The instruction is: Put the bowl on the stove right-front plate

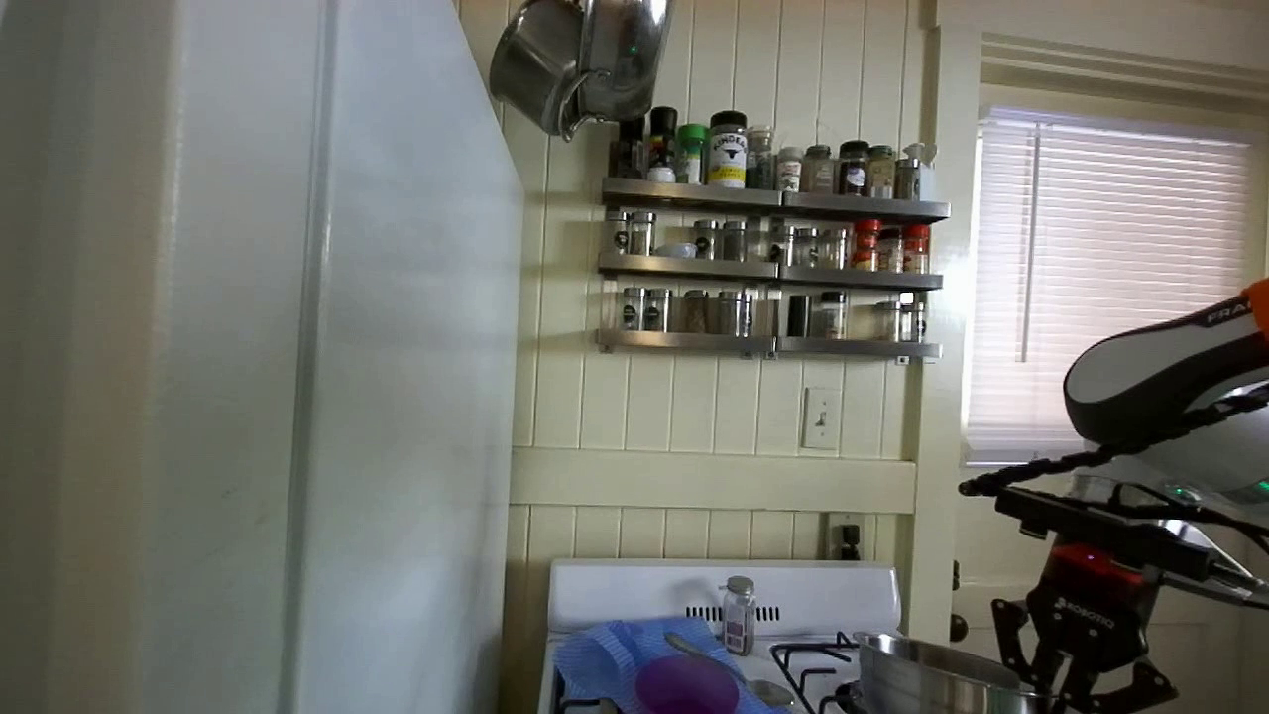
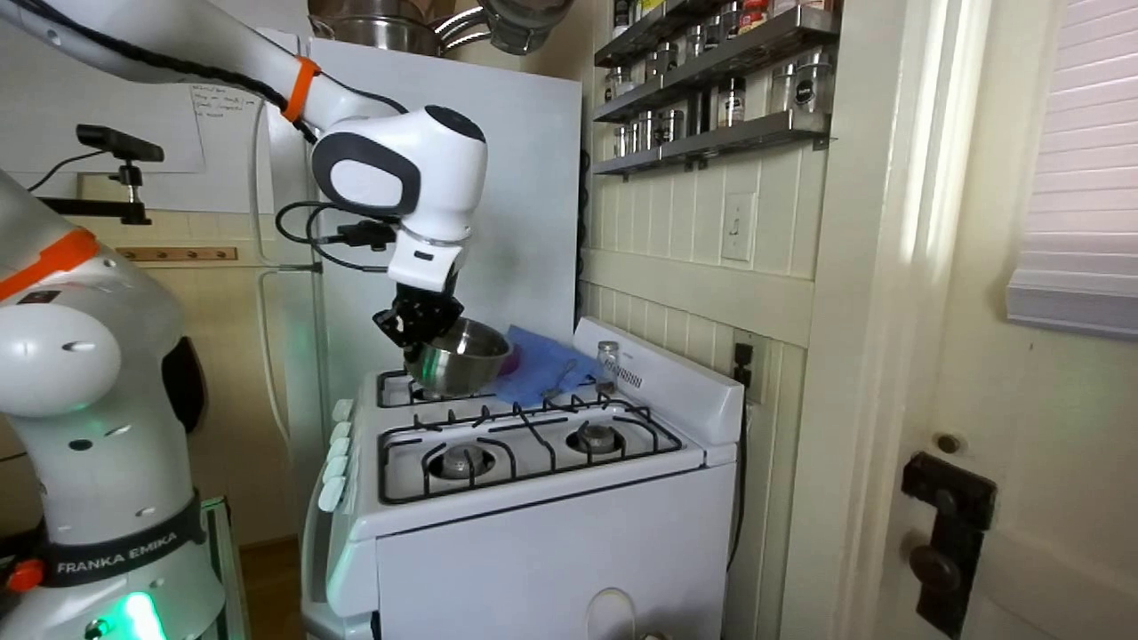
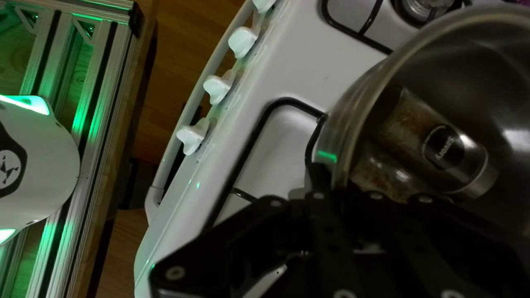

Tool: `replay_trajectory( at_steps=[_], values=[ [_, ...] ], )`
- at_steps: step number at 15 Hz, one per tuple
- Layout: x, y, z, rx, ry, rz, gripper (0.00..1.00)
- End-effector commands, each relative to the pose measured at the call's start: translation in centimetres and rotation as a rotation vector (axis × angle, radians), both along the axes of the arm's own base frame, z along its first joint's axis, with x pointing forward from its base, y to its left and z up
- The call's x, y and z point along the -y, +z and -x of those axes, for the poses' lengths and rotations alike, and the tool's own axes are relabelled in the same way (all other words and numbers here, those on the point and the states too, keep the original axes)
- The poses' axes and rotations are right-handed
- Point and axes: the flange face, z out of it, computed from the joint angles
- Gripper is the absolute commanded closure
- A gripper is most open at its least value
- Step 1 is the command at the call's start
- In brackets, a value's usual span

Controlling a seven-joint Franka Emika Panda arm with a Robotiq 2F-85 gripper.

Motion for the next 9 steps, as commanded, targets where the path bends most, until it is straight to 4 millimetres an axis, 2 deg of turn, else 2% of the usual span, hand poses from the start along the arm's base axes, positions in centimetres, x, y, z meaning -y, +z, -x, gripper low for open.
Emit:
replay_trajectory(
  at_steps=[1, 4, 9],
  values=[
    [-0.1, -0.3, -0.3, -0.021, -0.05, -0.005, 0.98],
    [-0.1, -1.1, -0.6, -0.073, -0.129, -0.004, 0.98],
    [-0.1, -1.1, -1.5, -0.113, -0.32, 0.033, 0.98]
  ],
)
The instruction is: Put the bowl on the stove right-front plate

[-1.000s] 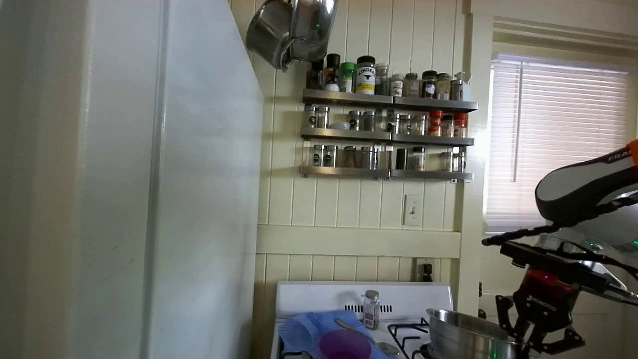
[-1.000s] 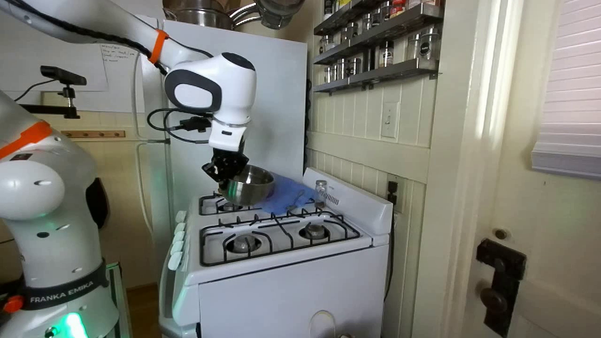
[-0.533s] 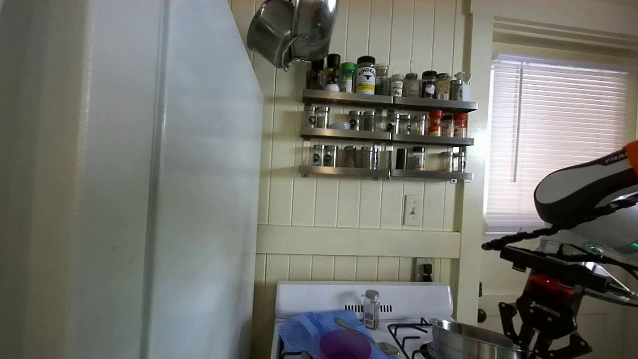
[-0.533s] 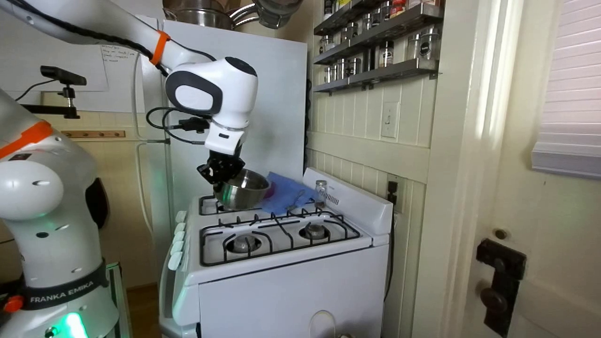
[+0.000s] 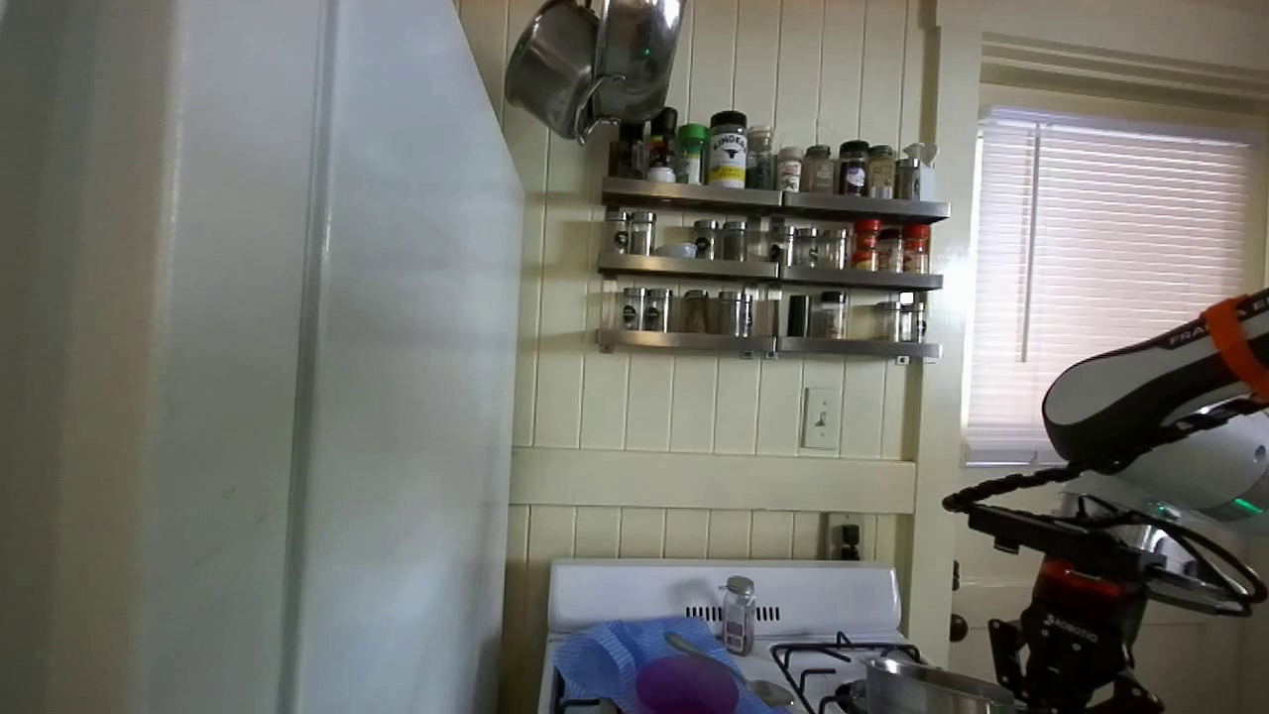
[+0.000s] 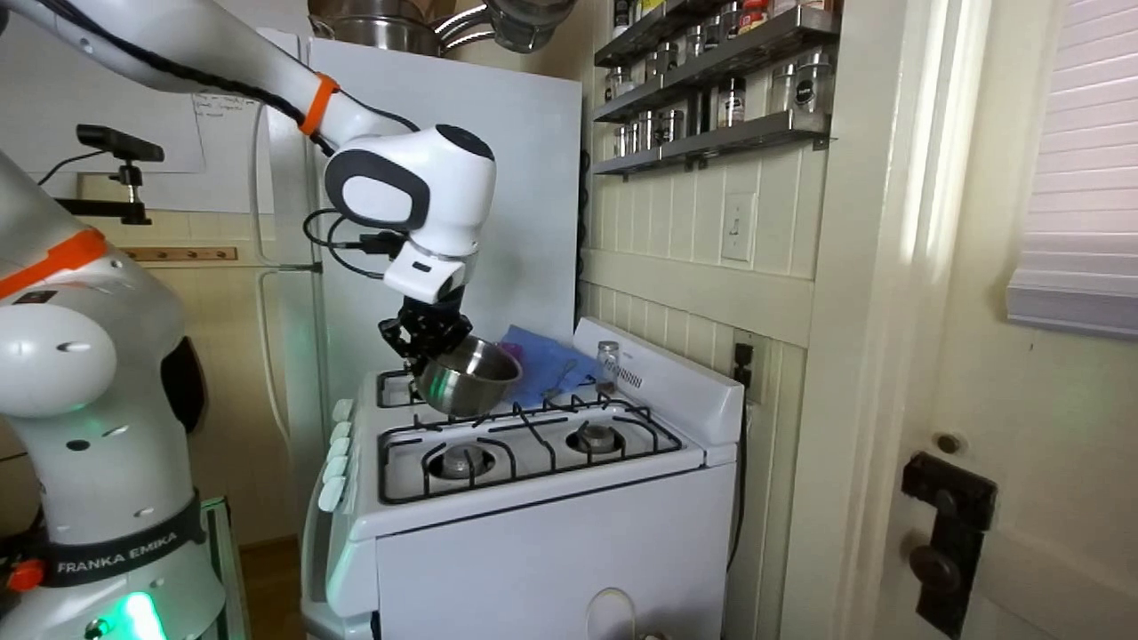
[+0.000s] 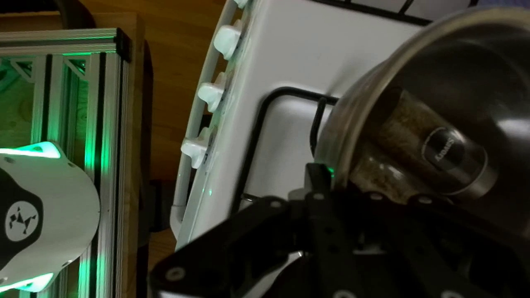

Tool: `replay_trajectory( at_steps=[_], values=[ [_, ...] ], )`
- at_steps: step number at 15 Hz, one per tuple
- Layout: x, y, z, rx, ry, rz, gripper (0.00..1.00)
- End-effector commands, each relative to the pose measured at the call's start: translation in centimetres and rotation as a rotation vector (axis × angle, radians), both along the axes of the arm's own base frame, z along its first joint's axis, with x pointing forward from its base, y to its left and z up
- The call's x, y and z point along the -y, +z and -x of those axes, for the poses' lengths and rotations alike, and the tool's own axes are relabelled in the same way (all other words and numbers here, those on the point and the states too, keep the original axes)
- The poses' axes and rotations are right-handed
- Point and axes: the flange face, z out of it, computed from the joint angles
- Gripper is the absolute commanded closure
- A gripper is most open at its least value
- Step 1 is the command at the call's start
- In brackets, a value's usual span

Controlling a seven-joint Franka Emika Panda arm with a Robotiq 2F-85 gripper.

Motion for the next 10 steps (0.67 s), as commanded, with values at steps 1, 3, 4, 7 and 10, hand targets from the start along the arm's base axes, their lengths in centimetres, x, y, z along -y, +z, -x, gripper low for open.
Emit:
replay_trajectory(
  at_steps=[1, 3, 4, 7, 10],
  values=[
    [-0.2, 0.7, -0.7, -0.004, -0.152, 0.028, 0.98],
    [-0.7, 0.5, -0.8, -0.043, -0.199, 0.043, 0.98],
    [-0.9, 0.4, -0.9, -0.057, -0.222, 0.047, 0.98],
    [-1.9, 0.3, -1.1, -0.101, -0.299, 0.058, 0.98],
    [-2.6, 0.5, -1.5, -0.129, -0.399, 0.081, 0.98]
  ],
)
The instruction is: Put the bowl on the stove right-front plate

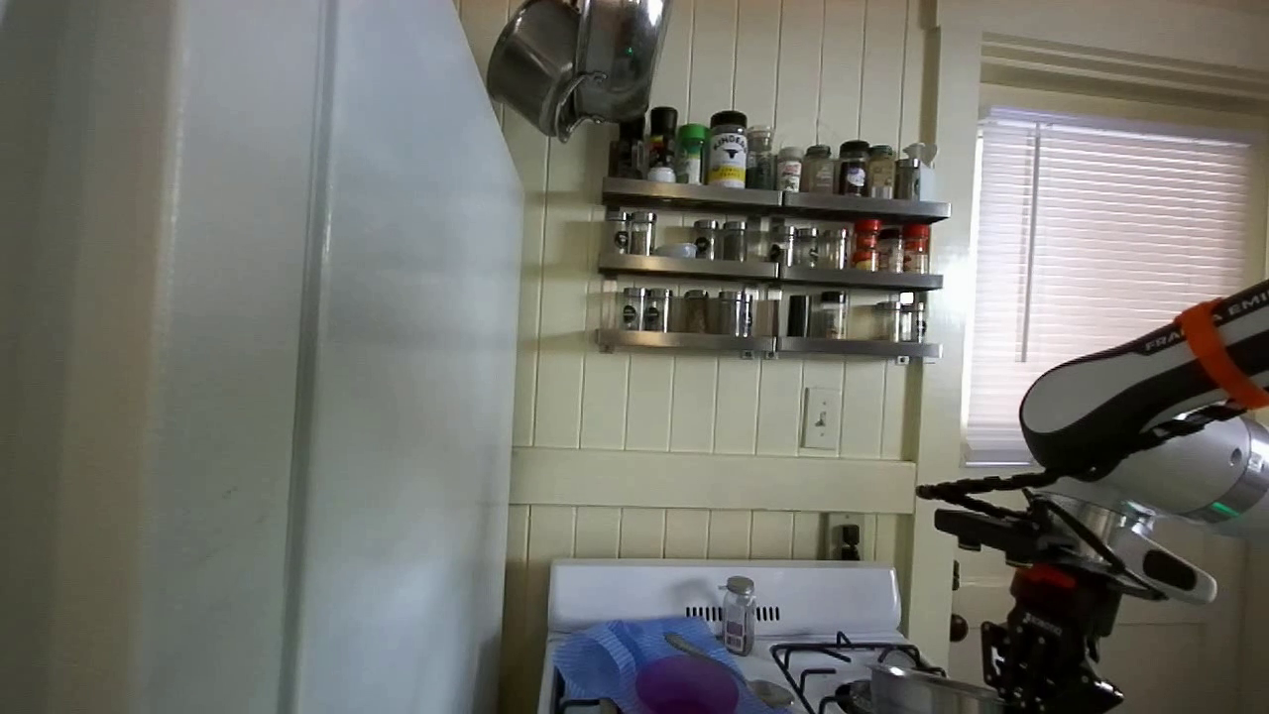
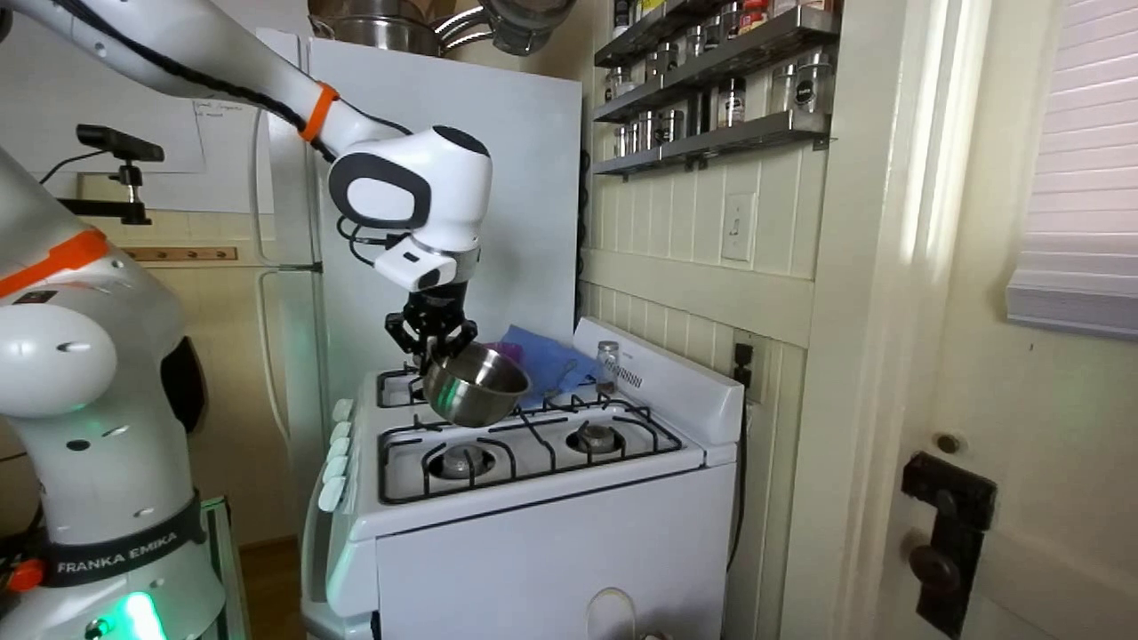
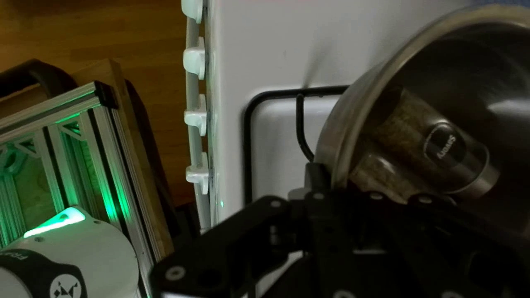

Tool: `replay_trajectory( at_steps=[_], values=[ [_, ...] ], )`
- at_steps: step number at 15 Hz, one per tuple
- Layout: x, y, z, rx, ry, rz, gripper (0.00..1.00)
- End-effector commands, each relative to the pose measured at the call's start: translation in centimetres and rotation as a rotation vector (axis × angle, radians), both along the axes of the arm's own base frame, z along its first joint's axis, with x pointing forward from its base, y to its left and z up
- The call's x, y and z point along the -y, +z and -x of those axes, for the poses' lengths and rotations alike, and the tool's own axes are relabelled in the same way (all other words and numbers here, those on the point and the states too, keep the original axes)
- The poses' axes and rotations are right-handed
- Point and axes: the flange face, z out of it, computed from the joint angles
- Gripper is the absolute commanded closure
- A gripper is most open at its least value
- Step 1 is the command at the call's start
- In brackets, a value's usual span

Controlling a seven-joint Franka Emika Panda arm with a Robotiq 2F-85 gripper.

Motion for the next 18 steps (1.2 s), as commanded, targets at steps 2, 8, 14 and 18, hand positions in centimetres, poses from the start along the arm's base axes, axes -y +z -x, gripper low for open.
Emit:
replay_trajectory(
  at_steps=[2, 8, 14, 18],
  values=[
    [-1.2, 0.7, -0.6, -0.017, -0.154, 0.036, 0.98],
    [-2.3, 1.7, -1.4, -0.013, -0.37, 0.096, 0.98],
    [-3.9, 1.7, -1.4, -0.079, -0.513, 0.15, 0.98],
    [-5.2, 1.3, -0.8, -0.114, -0.62, 0.192, 0.98]
  ],
)
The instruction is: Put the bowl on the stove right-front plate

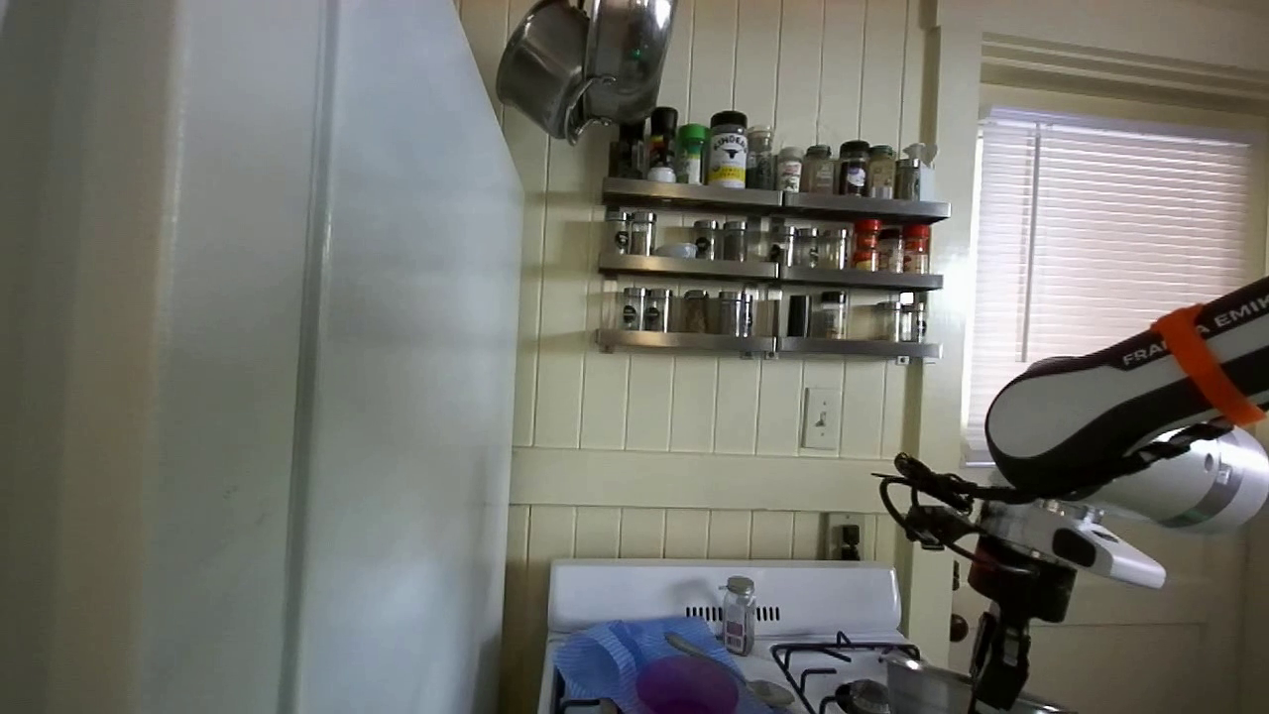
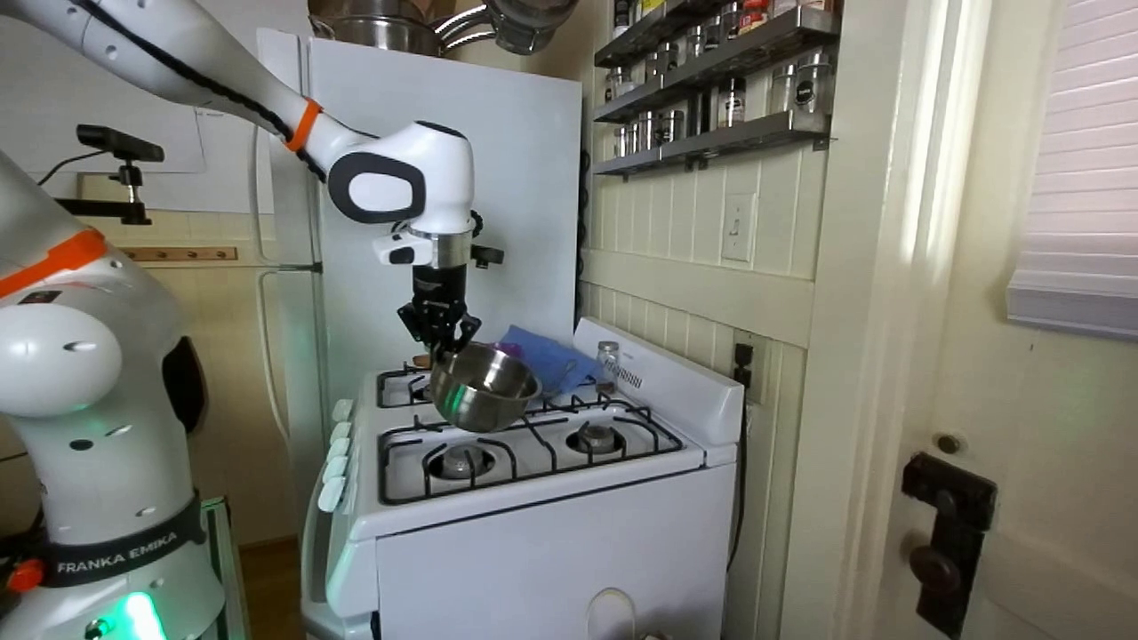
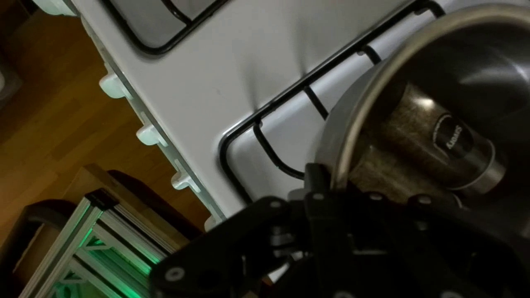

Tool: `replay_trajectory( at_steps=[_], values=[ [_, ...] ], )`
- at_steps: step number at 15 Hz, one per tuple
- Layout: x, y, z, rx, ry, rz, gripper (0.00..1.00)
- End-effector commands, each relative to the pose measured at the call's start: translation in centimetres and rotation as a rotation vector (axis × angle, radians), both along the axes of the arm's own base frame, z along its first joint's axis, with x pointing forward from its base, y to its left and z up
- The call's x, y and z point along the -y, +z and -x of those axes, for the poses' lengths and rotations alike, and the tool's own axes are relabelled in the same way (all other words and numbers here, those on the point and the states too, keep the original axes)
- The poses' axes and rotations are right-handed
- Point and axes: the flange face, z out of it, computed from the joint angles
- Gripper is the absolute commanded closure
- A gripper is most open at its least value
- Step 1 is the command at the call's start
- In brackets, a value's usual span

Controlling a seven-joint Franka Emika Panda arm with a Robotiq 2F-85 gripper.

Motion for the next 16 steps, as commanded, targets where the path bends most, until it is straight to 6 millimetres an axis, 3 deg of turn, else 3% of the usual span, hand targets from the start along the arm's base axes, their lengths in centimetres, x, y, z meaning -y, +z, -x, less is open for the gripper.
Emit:
replay_trajectory(
  at_steps=[1, 3, 5, 14, 16],
  values=[
    [-1.4, 0.1, 0.7, -0.016, -0.086, 0.041, 0.98],
    [-1.7, -0.2, 0.6, -0.032, -0.078, 0.029, 0.98],
    [-1.6, -0.4, 0.2, -0.042, -0.056, 0.011, 0.68],
    [-1.0, -1.4, -0.1, -0.058, -0.016, -0.021, 0.02],
    [-0.6, -1.5, -0.1, -0.054, 0.0, -0.033, 0.0]
  ],
)
